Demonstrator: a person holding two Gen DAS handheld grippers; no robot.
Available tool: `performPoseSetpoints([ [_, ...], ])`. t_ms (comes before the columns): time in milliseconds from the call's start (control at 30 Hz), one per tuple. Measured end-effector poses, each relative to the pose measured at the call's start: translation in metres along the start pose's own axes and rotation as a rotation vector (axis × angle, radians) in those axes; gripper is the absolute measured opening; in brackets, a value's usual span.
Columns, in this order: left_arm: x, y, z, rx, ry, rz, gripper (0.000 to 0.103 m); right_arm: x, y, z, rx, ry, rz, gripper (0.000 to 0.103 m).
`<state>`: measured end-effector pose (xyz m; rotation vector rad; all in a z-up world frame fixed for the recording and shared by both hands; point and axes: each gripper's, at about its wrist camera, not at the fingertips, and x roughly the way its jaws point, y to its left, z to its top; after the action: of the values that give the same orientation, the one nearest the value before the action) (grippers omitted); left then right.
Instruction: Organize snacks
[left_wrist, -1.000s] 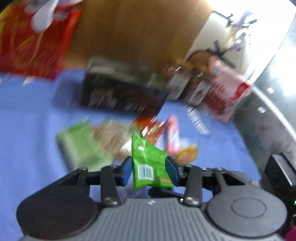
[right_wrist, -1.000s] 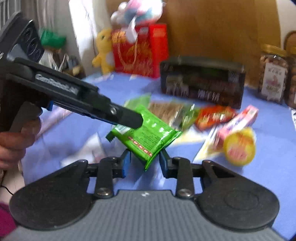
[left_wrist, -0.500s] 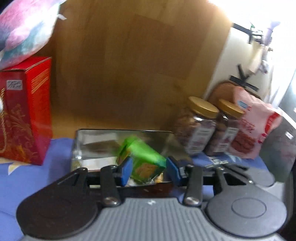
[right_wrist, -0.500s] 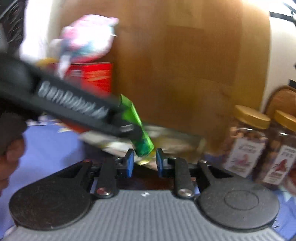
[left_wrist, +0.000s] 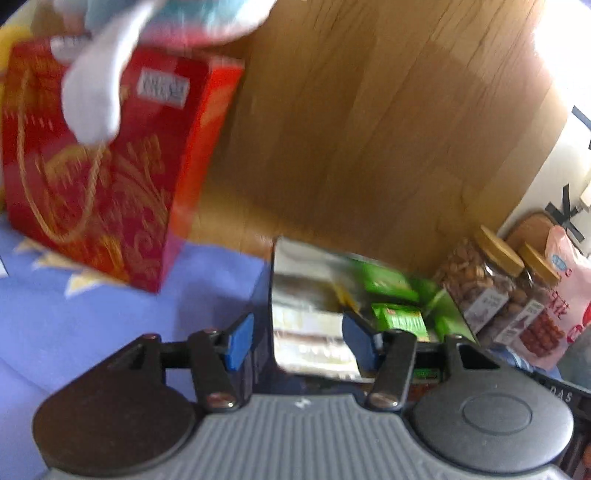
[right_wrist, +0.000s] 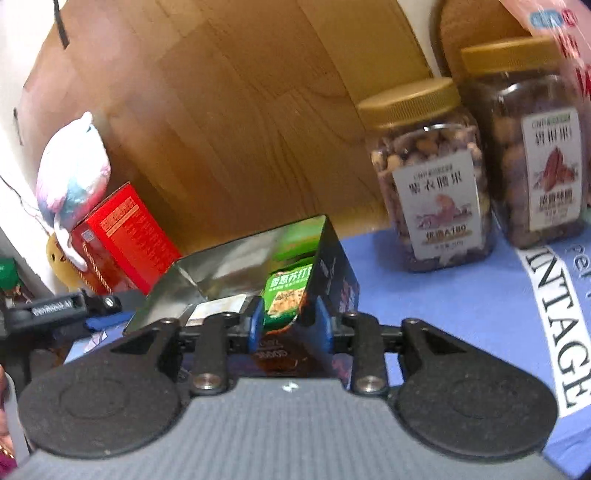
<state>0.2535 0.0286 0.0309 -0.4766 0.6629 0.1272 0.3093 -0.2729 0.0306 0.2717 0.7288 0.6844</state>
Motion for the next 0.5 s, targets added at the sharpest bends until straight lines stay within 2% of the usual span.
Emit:
performPoseSetpoints([
  [67,0.008,0.000,-0.005,-0.005,0.030,0.009,0.052,0.000,0.002,-0.003,0.012,-0.002,-0.004,0.039],
  [200,0.003,-0.005,-0.011,0.029,0.023,0.054,0.052,-0.004,0.011,-0.006,0.001,0.011,-0.019,0.043],
  [367,-0.011,0.006,-0.016,0.013,0.032,0.018,0.052,-0.013,0.015,-0.014,-0.015,0.004,0.001,0.045],
  [400,-0.019,0.009,-0.015,-0.003,0.023,0.006,0.053,-0.015,0.013,-0.013,-0.010,-0.002,0.008,0.045],
  [500,-0.056,0.017,-0.023,-0.023,-0.068,-0.009,0.056,-0.038,0.010,-0.017,-0.020,-0.062,-0.016,0.045],
])
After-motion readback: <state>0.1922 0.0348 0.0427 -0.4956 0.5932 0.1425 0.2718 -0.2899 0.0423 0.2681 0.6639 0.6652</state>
